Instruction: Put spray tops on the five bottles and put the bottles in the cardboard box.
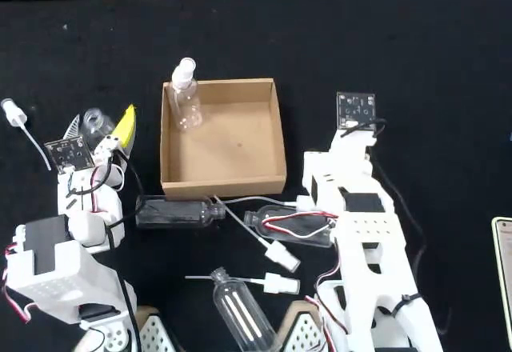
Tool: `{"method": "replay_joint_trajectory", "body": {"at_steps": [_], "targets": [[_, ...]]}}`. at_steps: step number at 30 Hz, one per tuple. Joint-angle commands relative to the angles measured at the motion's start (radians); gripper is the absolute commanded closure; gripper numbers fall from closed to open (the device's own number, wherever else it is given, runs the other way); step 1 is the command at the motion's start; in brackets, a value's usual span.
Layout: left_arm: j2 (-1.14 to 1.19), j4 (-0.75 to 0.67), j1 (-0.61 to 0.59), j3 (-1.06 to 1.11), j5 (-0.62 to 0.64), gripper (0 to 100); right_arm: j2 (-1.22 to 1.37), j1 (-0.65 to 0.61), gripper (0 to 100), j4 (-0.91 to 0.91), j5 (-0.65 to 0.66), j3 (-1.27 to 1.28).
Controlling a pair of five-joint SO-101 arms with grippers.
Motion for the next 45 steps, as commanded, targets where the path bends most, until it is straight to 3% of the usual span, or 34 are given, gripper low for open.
{"method": "replay_joint_trajectory", "body": {"at_steps": [1, 8, 10, 13, 17, 20, 22, 24, 32, 37, 45], "targets": [[-0.003, -0.015, -0.030, 0.005, -0.002, 62, -0.051, 0.018, 79.0, -0.025, 0.003, -0.007], [-0.157, -0.104, -0.044, 0.048, 0.025, 60, -0.050, 0.018, 79.0, -0.025, 0.003, -0.007], [-0.273, -0.025, -0.042, 0.047, 0.029, 60, -0.050, 0.018, 79.0, -0.025, 0.003, -0.007], [-0.485, 0.273, -0.048, -0.002, 0.057, 60, -0.050, 0.018, 79.0, -0.025, 0.003, -0.007], [-0.763, 0.830, -0.045, -0.170, 0.104, 60, -0.050, 0.018, 79.0, -0.025, 0.003, -0.007], [-0.842, 1.247, -0.041, -0.363, 0.104, 60, -0.050, 0.018, 79.0, -0.025, 0.003, -0.007], [-0.816, 1.433, -0.053, -0.504, 0.104, 60, -0.050, 0.018, 79.0, -0.025, 0.003, -0.007], [-0.761, 1.531, -0.105, -0.621, 0.104, 60, -0.050, 0.018, 79.0, -0.025, 0.003, -0.007], [-0.448, 1.625, -0.363, -0.926, 0.097, 60, -0.048, 0.018, 79.0, -0.025, 0.003, -0.007], [-0.218, 1.685, -0.378, -1.102, 0.097, 60, -0.048, 0.018, 79.0, -0.025, 0.003, -0.007], [0.172, 1.967, -0.374, -1.573, 0.095, 60, -0.050, 0.018, 79.0, -0.025, 0.003, -0.007]]}}
